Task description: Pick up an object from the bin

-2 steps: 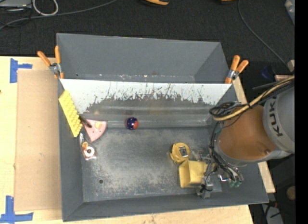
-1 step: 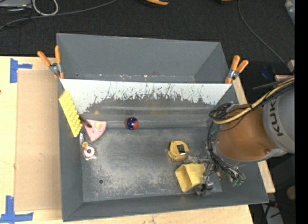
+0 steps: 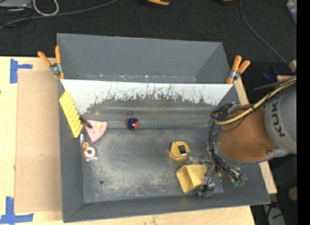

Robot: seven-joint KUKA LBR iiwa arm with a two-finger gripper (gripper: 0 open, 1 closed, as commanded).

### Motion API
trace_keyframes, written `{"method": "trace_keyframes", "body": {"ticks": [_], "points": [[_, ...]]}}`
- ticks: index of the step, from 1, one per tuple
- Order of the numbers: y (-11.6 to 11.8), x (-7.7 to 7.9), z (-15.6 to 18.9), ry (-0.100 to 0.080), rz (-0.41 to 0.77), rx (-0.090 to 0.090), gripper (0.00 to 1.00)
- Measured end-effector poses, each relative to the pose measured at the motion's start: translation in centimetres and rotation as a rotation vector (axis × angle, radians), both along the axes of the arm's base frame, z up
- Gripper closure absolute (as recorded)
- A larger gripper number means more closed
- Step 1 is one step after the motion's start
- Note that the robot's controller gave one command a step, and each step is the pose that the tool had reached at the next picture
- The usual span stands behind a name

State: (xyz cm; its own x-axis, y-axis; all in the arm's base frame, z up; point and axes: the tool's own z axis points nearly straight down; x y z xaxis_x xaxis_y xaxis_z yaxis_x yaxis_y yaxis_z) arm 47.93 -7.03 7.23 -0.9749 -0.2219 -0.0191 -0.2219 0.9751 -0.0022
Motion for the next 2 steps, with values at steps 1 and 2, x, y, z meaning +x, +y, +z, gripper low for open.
{"method": "trace_keyframes", "body": {"ticks": [1, 2], "points": [[0.05, -0.07, 0.49, 0.002, 0.002, 0.0, 1.0], [0.13, -0.03, 1.03, 0.001, 0.004, 0.001, 1.0]]}}
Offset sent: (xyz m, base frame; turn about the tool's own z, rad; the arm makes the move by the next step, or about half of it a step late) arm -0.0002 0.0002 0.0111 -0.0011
